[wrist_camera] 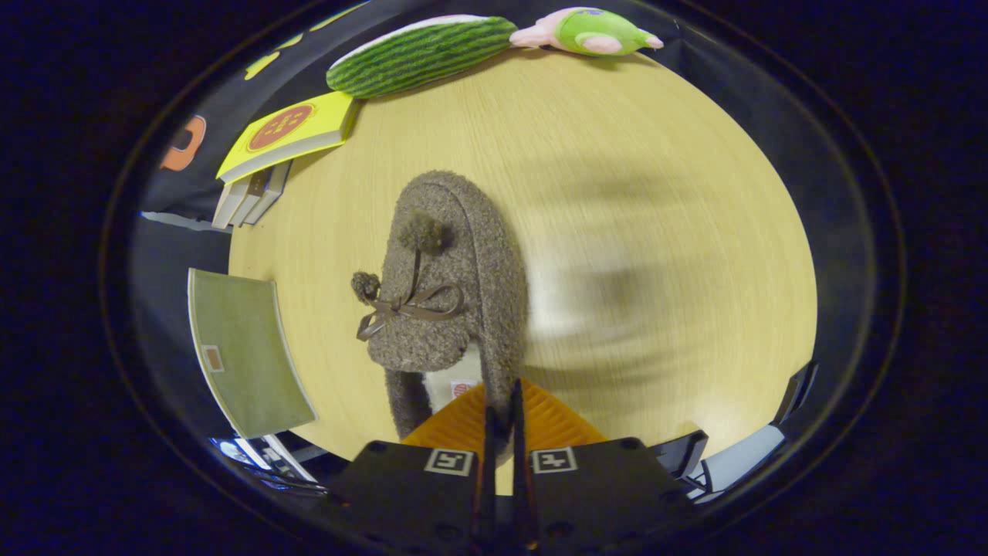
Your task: Open the storage box then place both shoes into the box .Put the left shoe in first, then the right shoe, with the right side of both shoes facing outward in a uniform manner.
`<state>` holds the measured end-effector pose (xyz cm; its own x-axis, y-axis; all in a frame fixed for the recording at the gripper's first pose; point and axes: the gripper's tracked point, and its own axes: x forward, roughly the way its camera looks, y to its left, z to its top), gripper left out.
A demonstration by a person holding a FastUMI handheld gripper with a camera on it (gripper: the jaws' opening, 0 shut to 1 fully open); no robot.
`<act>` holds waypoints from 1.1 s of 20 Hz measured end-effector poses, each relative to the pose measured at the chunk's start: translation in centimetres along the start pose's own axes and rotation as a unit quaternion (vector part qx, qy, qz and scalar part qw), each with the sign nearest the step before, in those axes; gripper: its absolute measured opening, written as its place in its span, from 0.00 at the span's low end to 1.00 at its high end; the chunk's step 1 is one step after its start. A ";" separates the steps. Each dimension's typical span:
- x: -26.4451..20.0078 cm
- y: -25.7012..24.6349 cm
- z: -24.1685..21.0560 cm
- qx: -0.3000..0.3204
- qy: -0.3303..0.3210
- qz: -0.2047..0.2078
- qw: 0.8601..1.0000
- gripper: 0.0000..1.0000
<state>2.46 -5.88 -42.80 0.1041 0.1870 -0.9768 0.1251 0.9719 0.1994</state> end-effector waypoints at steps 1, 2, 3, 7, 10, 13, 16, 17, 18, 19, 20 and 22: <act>-0.1 0.3 -0.6 0.002 0.005 0.007 1.000 0.06; -0.4 0.7 -1.1 0.008 0.010 0.013 1.000 0.06; -0.5 1.1 -1.4 0.013 0.012 0.019 1.000 0.06; -3.1 3.8 -2.7 0.011 -0.005 0.029 1.000 0.06; -6.7 7.8 -4.0 0.007 -0.028 0.044 0.999 0.06; -10.4 13.9 -5.5 0.009 -0.040 0.084 0.996 0.06; -13.5 20.2 -6.8 0.007 -0.048 0.116 0.992 0.06; -14.5 22.3 -7.2 0.005 -0.051 0.124 0.991 0.06; -15.4 24.3 -7.5 -0.001 -0.054 0.132 0.990 0.06; -16.2 26.2 -7.9 -0.008 -0.057 0.136 0.989 0.06; -16.6 28.0 -8.1 -0.016 -0.060 0.137 0.989 0.06; -16.8 31.3 -8.2 -0.030 -0.066 0.132 0.989 0.06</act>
<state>-3.45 22.59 -20.83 0.2545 0.4181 -0.8720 0.0176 0.8996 0.4364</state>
